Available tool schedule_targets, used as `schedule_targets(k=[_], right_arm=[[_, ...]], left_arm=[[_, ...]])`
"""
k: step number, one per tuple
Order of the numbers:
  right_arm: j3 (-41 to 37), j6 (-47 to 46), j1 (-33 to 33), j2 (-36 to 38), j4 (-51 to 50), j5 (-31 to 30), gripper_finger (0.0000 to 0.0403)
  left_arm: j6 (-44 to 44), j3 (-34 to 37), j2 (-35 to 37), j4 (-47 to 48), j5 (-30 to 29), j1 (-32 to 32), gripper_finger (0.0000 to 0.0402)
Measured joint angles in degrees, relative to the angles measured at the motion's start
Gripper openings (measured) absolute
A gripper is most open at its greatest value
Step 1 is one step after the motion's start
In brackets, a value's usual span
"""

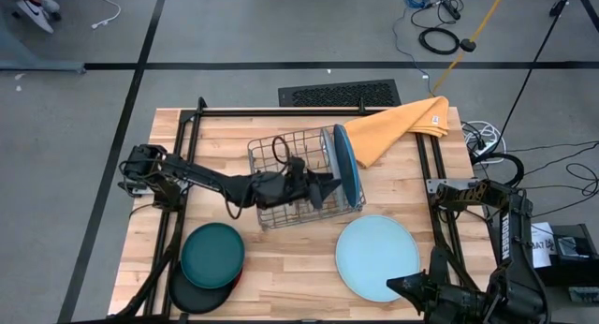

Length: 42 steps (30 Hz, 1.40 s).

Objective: Sort dishes
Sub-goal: Put the gray plate into the green dish rack

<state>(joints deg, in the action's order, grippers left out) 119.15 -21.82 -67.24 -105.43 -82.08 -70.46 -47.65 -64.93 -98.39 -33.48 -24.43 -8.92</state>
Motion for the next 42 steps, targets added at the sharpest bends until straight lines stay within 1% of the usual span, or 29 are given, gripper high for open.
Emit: schedule_targets(k=[3,6,9,13,26,30,35,40,42], right_arm=[[0.0,0.0,0.0,0.0,0.0,0.0,0.0],[0.0,0.0,0.0,0.0,0.0,0.0,0.0],[0.0,0.0,0.0,0.0,0.0,0.0,0.0],[0.0,-0.1,0.0,0.0,0.0,0.0,0.0],[0.0,-0.8,0.0,0.0,0.0,0.3,0.0],[0.0,-1.1,0.0,0.0,0.0,0.3,0.0],[0.0,-1.5,0.0,0.0,0.0,0.3,0.0],[0.0,-1.5,0.0,0.0,0.1,0.3,0.0],[0.0,-1.5,0.0,0.0,0.1,0.4,0.0]], left_arm=[[-1.5,0.0,0.0,1.8,-0.9,0.3,0.0249],[-3.6,0.0,0.1,4.2,-3.1,0.3,0.0269],[-5.9,0.0,0.1,7.7,-4.6,0.3,0.0279],[-7.5,0.0,0.0,10.3,-5.6,0.3,0.0281],[-5.7,0.0,0.0,10.7,-5.9,-1.8,0.0281],[-5.5,0.0,0.0,11.0,-8.3,-2.9,0.0281],[-4.4,0.0,0.0,17.6,-10.0,-4.0,0.0281],[-3.3,0.0,0.0,20.6,-9.8,-4.9,0.0281],[-1.8,0.0,0.0,20.8,-7.4,-5.1,0.0281]])
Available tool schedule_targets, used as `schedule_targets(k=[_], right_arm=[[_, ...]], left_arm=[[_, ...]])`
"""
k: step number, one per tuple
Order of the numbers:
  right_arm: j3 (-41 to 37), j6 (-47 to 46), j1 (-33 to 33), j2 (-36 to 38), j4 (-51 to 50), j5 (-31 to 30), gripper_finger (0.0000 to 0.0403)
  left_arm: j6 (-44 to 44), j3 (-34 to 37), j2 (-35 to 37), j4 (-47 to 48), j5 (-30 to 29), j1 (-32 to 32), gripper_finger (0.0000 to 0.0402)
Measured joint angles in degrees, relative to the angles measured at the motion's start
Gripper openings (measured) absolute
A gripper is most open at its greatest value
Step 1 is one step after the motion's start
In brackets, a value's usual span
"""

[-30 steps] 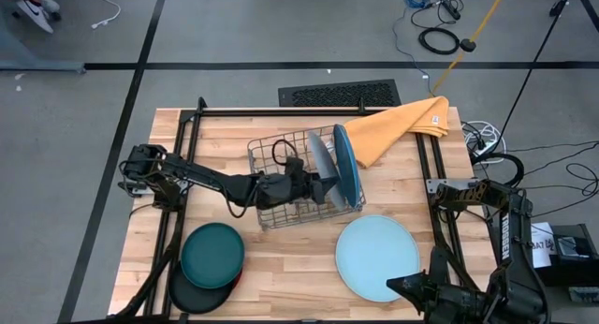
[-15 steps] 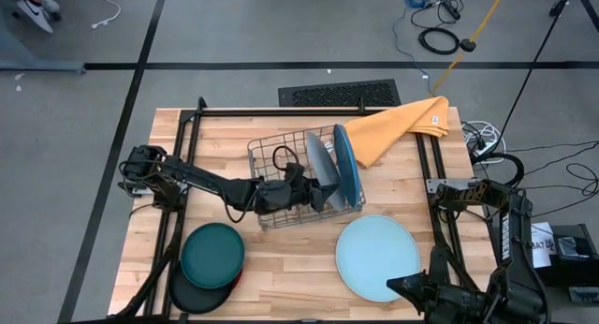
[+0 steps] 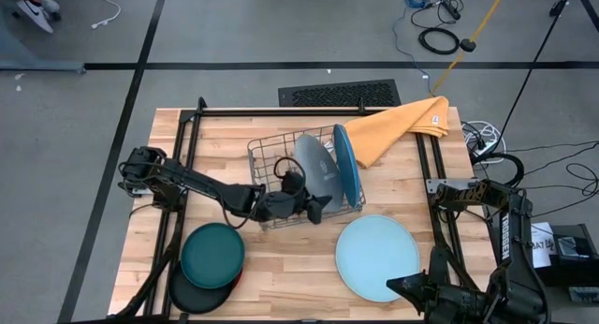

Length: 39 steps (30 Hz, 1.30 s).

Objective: Sort dishes
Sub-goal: Put the gray plate into the green dish rack

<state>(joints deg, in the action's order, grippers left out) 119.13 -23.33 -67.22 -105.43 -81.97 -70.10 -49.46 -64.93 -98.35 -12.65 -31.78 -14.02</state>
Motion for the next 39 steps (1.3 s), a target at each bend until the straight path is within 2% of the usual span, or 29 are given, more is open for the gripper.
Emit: schedule_targets(k=[3,9,17,27,31,39], right_arm=[[0.0,0.0,0.0,0.0,0.0,0.0,0.0],[0.0,0.0,0.0,0.0,0.1,0.1,0.0],[0.0,0.0,0.0,0.0,0.2,0.1,0.0],[0.0,0.0,0.0,0.0,0.3,0.1,0.0],[0.0,0.0,0.0,0.0,0.3,0.1,0.0],[0.0,0.0,0.0,0.0,0.3,0.1,0.0]], left_arm=[[0.7,0.0,0.0,1.0,3.7,-0.1,0.0281],[2.6,0.0,0.0,5.7,4.4,-1.2,0.0281],[10.5,0.0,0.0,6.7,10.3,-2.1,0.0281],[11.4,0.0,0.0,14.2,16.3,-2.3,0.0276],[11.4,0.0,1.6,15.2,16.0,-2.3,0.0262],[10.8,0.0,9.3,24.6,8.7,-3.0,0.0227]])
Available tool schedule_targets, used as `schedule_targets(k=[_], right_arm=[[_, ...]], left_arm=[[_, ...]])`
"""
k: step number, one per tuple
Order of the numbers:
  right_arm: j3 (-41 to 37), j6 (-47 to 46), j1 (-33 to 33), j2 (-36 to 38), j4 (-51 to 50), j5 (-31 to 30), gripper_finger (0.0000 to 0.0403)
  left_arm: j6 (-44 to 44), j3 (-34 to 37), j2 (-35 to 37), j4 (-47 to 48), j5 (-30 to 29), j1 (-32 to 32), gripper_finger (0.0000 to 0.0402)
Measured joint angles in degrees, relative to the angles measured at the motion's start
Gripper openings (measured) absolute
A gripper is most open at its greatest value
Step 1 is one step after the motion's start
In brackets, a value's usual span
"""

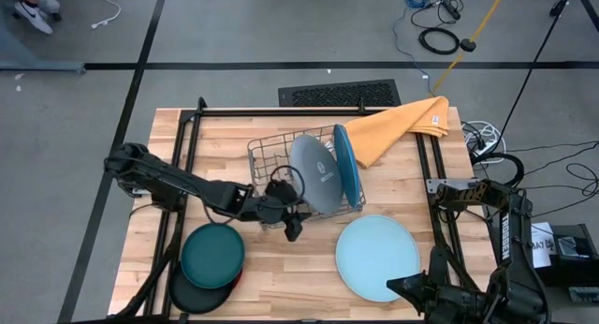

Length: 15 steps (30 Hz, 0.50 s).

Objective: Sort dishes
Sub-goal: Put the gray plate into the green dish rack

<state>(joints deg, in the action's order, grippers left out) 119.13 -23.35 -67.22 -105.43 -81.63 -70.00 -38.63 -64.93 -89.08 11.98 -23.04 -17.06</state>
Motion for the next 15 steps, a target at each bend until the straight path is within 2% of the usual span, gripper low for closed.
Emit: schedule_targets(k=[4,8,11,13,15], right_arm=[[0.0,0.0,0.0,0.0,0.0,0.0,0.0],[0.0,0.0,0.0,0.0,0.0,0.0,0.0],[0.0,0.0,0.0,0.0,0.2,0.0,0.0],[0.0,0.0,0.0,0.0,0.2,0.0,0.0],[0.0,0.0,0.0,0.0,0.2,0.0,0.0]], left_arm=[[0.0,0.0,1.1,3.1,-0.7,-0.7,0.0177],[0.0,0.0,1.0,6.4,-1.1,-0.7,0.0098],[0.0,0.0,1.0,8.2,-4.5,-0.7,0.003],[0.0,0.0,1.0,7.7,-7.3,-0.4,0.0009],[0.0,0.0,1.0,6.5,-8.3,0.5,0.0007]])
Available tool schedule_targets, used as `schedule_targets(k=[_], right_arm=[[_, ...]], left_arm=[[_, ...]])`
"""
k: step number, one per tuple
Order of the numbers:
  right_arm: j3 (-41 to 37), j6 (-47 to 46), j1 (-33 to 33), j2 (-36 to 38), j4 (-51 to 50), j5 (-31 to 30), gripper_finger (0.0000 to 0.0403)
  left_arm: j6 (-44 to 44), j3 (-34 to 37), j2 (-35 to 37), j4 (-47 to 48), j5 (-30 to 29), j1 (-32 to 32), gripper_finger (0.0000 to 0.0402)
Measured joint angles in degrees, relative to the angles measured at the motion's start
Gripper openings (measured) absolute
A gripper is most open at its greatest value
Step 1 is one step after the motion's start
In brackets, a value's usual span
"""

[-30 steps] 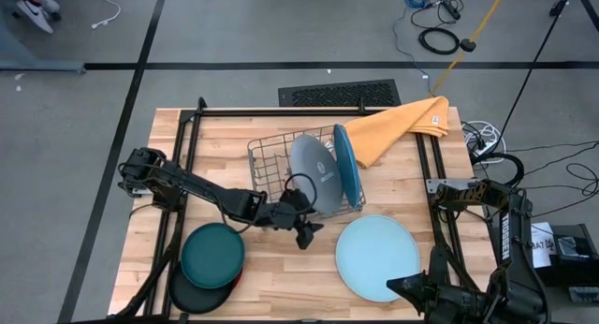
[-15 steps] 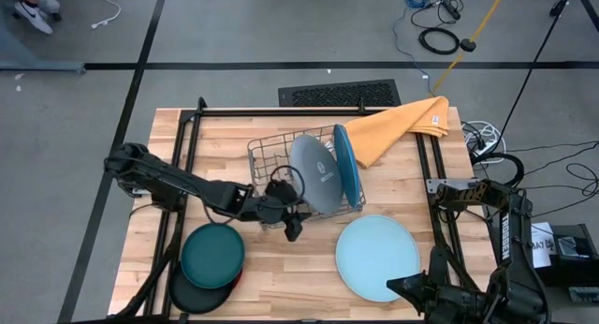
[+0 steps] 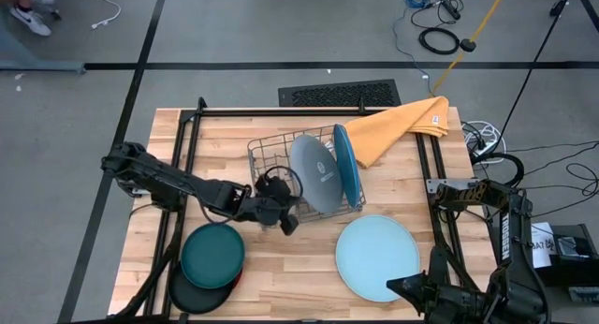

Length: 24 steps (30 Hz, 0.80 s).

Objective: Sort dishes
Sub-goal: Put the gray plate into the green dish rack

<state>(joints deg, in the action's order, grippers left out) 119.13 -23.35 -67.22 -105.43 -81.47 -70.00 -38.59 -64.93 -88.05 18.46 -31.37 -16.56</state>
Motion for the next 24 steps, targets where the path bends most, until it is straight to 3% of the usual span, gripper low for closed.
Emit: schedule_targets(k=[13,18,24], right_arm=[[0.0,0.0,0.0,0.0,-0.1,0.0,0.0],[0.0,0.0,0.0,0.0,-0.1,0.0,0.0],[0.0,0.1,0.1,0.0,-0.2,0.0,0.0]], left_arm=[[6.2,0.0,-0.2,-17.7,0.4,6.9,0.0001],[4.5,0.0,-0.4,-18.6,3.2,10.4,0.0001],[5.5,-0.6,-3.2,-27.7,8.7,12.0,0.0]])
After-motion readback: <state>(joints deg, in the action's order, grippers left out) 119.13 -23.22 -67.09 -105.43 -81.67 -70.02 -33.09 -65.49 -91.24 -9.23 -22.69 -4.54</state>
